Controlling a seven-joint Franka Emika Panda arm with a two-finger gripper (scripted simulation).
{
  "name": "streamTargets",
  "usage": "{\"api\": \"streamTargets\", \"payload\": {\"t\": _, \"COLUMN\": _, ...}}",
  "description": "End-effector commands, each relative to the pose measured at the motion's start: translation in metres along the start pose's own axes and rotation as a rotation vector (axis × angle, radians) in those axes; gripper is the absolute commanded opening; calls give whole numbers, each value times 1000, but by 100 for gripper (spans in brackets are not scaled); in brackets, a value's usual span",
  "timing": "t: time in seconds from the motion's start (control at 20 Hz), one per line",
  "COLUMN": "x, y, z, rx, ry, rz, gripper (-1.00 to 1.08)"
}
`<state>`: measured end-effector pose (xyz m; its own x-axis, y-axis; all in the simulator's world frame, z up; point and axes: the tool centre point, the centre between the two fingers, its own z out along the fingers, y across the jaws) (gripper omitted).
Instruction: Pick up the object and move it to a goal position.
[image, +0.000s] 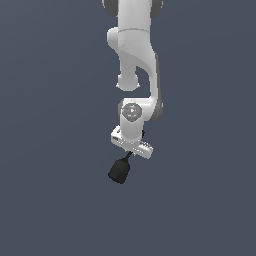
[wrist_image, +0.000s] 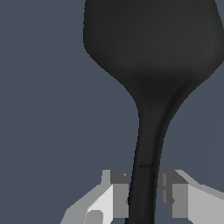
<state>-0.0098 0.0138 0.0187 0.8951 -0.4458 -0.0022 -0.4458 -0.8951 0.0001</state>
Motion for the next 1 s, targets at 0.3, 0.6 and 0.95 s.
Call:
{"api": "streamTargets", "payload": {"t": 0.3, "x": 40, "y": 47, "z": -16, "rx": 1, "ry": 2, "rz": 2, "gripper": -100}}
{"api": "streamTargets", "payload": {"t": 0.6, "x": 82, "y": 95, "z": -32, "rx": 1, "ry": 2, "rz": 2, "gripper": -100}}
{"api": "streamTargets", "payload": {"t": 0.95, "x": 113, "y": 127, "z": -43, "rx": 0, "ry": 2, "rz": 2, "gripper": -100}}
